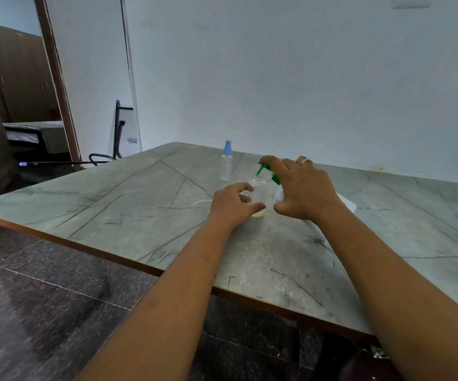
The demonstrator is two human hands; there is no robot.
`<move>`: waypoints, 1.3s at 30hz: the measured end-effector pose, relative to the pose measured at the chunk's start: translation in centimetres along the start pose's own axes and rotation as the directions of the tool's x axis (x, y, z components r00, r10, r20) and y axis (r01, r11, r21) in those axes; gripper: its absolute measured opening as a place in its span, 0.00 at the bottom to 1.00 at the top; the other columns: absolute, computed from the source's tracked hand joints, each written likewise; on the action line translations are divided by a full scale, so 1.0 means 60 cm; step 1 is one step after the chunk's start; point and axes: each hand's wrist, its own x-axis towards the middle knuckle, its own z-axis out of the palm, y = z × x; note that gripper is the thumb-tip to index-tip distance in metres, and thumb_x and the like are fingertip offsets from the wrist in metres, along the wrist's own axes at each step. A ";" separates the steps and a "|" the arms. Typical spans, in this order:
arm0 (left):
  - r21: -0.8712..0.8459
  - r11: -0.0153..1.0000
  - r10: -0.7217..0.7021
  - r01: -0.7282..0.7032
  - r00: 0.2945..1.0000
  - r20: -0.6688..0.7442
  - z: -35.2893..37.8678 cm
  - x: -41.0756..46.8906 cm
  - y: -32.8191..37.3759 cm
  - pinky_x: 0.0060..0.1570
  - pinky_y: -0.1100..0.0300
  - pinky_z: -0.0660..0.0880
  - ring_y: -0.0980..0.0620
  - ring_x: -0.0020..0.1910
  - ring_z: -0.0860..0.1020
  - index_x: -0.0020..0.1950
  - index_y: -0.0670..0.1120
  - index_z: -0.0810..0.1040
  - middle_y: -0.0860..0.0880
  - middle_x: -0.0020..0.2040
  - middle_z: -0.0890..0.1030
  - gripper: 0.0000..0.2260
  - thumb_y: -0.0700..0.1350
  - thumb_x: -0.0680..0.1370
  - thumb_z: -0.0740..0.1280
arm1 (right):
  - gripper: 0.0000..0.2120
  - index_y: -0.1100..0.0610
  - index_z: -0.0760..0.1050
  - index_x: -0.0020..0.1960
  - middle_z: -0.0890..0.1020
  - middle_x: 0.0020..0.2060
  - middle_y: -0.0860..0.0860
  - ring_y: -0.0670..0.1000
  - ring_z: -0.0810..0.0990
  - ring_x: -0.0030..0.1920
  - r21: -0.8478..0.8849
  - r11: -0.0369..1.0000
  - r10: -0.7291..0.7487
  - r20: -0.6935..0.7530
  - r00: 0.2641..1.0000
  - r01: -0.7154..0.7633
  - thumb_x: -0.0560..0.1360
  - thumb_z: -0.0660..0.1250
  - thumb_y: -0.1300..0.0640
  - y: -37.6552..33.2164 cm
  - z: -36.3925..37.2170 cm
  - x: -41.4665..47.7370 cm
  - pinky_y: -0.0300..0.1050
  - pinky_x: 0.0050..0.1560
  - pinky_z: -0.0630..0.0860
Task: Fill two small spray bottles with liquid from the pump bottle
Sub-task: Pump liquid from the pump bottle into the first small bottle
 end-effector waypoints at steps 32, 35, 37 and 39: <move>0.004 1.000 -0.011 0.011 1.000 -0.004 0.000 0.000 0.000 0.60 0.58 0.72 0.50 0.55 0.78 0.64 0.48 0.74 0.46 0.59 0.80 0.24 0.52 0.71 0.73 | 0.37 0.43 0.56 0.70 0.77 0.58 0.49 0.55 0.73 0.57 0.017 1.000 0.004 0.005 1.000 -0.004 0.66 0.71 0.46 0.001 0.004 0.001 0.47 0.47 0.76; 0.020 1.000 -0.007 0.007 1.000 -0.006 0.002 0.000 0.001 0.60 0.57 0.72 0.51 0.55 0.78 0.65 0.49 0.74 0.47 0.60 0.80 0.25 0.53 0.71 0.73 | 0.35 0.44 0.58 0.67 0.78 0.56 0.49 0.54 0.73 0.54 0.026 1.000 0.011 0.000 1.000 -0.011 0.65 0.70 0.47 0.004 0.002 0.000 0.45 0.43 0.74; 0.024 1.000 -0.007 0.007 1.000 -0.008 0.003 0.000 0.002 0.61 0.57 0.72 0.51 0.55 0.78 0.66 0.49 0.73 0.47 0.60 0.79 0.25 0.53 0.71 0.73 | 0.32 0.45 0.60 0.65 0.78 0.54 0.49 0.54 0.73 0.52 0.044 0.999 0.019 -0.005 1.000 -0.019 0.65 0.70 0.48 0.004 0.002 0.002 0.44 0.41 0.72; 0.021 1.000 -0.007 0.008 1.000 -0.006 0.002 0.000 0.003 0.61 0.57 0.72 0.51 0.55 0.78 0.65 0.49 0.74 0.47 0.60 0.79 0.25 0.52 0.71 0.73 | 0.32 0.45 0.60 0.65 0.78 0.54 0.49 0.54 0.73 0.52 0.051 0.998 0.022 -0.005 1.000 -0.021 0.65 0.70 0.49 0.002 0.003 0.003 0.45 0.42 0.73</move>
